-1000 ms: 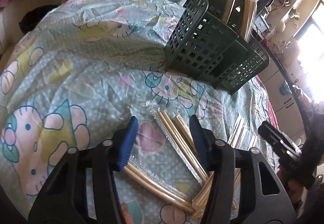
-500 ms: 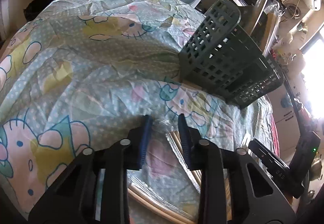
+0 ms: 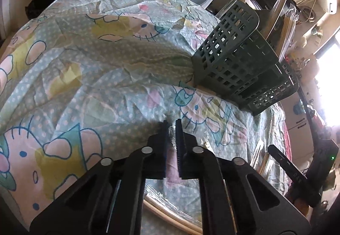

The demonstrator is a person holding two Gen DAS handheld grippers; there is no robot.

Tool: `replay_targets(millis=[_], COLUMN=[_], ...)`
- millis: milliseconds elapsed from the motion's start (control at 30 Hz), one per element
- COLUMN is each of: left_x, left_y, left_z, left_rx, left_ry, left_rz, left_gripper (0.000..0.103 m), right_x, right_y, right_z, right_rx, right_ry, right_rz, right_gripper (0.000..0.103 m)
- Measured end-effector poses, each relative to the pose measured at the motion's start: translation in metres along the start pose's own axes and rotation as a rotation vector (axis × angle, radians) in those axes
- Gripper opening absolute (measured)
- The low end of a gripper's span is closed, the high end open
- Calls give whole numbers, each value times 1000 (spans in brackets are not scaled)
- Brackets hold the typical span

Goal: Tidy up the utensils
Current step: 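Close the left gripper on a wrapped chopstick pair while the right gripper closes on another, then lift both held chopstick pairs and carry them above the green caddy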

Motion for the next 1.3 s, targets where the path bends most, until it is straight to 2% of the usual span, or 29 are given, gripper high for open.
replay_targets(millis=[233,500,700,933,1300], left_x=[0,7,23,51,96], left_y=[19,61,87,106,118], left_z=[-4,-28,-43,-51,-62], left_rx=[46,161,224,266,287], left_ry=[0,-40,-71,-126,-223], left_rz=[14,1,24,66,124], left_gripper=[0,0,0,0,0], right_x=[-1,-7,-14,-34,-56], right_y=[27,56,75,101,126], right_z=[-19,-41,-55,-65,-79], right_rx=[87,173,230,299,360], right_ry=[-3,29,61,111,175], right_rz=[3,24,27,0,-31], right_gripper=[4,4,4,4,4])
Point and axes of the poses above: each gripper's, at about its wrist camera, not at the fingertips, and y roughly against the way its jaws point, x to its right, z to its underside, the point moved 5 cm from there along -y, roughly the way its jaws point, and after that the axes turned 7 degrees about z, right-handed, at the moved point
